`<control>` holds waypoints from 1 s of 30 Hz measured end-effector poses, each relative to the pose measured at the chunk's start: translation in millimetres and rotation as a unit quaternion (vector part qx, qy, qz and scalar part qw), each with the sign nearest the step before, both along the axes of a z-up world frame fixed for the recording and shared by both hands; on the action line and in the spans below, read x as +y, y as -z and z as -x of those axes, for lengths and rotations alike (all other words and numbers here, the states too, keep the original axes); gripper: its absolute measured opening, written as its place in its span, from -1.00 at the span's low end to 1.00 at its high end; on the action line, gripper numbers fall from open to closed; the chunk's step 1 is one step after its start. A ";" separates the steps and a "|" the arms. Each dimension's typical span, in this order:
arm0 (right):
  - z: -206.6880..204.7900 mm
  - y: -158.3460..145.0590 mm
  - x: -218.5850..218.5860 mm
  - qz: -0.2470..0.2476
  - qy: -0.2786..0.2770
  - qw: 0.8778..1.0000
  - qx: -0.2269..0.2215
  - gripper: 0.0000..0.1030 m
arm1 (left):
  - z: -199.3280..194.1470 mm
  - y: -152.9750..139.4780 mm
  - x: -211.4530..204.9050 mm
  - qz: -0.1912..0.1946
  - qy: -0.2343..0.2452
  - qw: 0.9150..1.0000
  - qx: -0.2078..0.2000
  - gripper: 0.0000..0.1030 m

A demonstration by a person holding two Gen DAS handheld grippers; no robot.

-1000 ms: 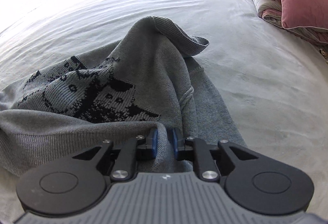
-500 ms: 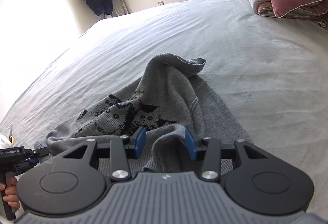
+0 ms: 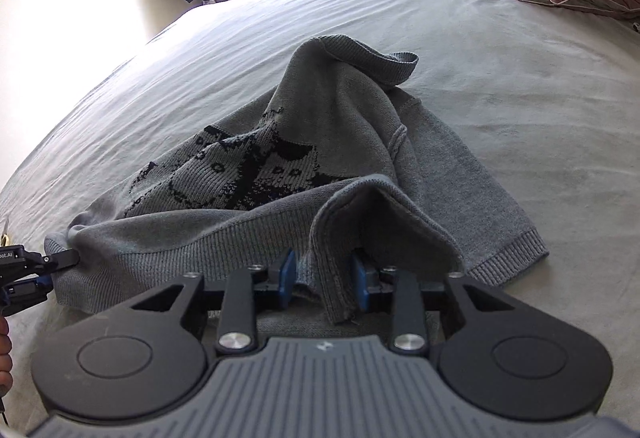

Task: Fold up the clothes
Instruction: 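Pull the sweater hem with both grippers to straighten it flat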

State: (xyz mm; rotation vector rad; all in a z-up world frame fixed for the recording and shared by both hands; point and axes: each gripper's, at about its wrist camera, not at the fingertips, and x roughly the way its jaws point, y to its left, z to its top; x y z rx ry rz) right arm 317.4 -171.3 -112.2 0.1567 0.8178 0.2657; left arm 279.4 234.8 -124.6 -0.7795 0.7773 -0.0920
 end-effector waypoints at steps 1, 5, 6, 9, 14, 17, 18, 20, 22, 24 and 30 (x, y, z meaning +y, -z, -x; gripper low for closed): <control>1.0 0.5 -1.2 0.005 0.003 1.000 -0.003 -0.88 | 1.3 -1.7 -3.3 -0.009 0.001 1.000 -0.002 -0.80; 15.6 -6.0 -16.3 0.001 0.024 1.000 -0.018 -0.89 | 10.7 -14.5 -17.1 -0.056 0.003 0.998 -0.013 -0.82; 20.6 -8.4 -21.6 -0.001 0.029 0.999 -0.016 -0.89 | 13.7 -18.8 -20.0 -0.065 0.003 0.998 -0.016 -0.83; 39.4 -15.8 -37.7 -0.011 0.041 0.999 -0.014 -0.89 | 24.0 -29.8 -27.4 -0.088 0.008 0.996 -0.022 -0.83; 78.9 -25.9 -61.0 -0.043 0.048 0.998 -0.004 -0.89 | 46.9 -41.2 -33.6 -0.101 0.024 0.994 -0.013 -0.83; 101.7 -31.3 -67.5 -0.054 0.043 0.998 0.002 -0.89 | 60.6 -48.0 -37.3 -0.109 0.034 0.993 -0.008 -0.84; 108.3 -32.6 -69.1 -0.057 0.039 0.998 0.006 -0.89 | 65.2 -50.3 -38.6 -0.112 0.037 0.993 -0.006 -0.84; 122.2 -34.4 -71.8 -0.061 0.035 0.997 0.011 -0.89 | 74.4 -54.5 -41.8 -0.119 0.046 0.992 -0.002 -0.84; 135.4 -35.4 -74.5 -0.068 0.032 0.997 0.014 -0.89 | 85.5 -58.8 -46.5 -0.135 0.056 0.989 0.002 -0.84; 150.4 -36.2 -77.6 -0.077 0.029 0.996 0.017 -0.89 | 97.8 -63.6 -51.0 -0.153 0.065 0.986 0.003 -0.84; 183.9 -38.0 -87.6 -0.095 0.022 0.995 0.026 -0.89 | 130.3 -72.9 -51.2 -0.152 0.081 0.985 0.010 -0.84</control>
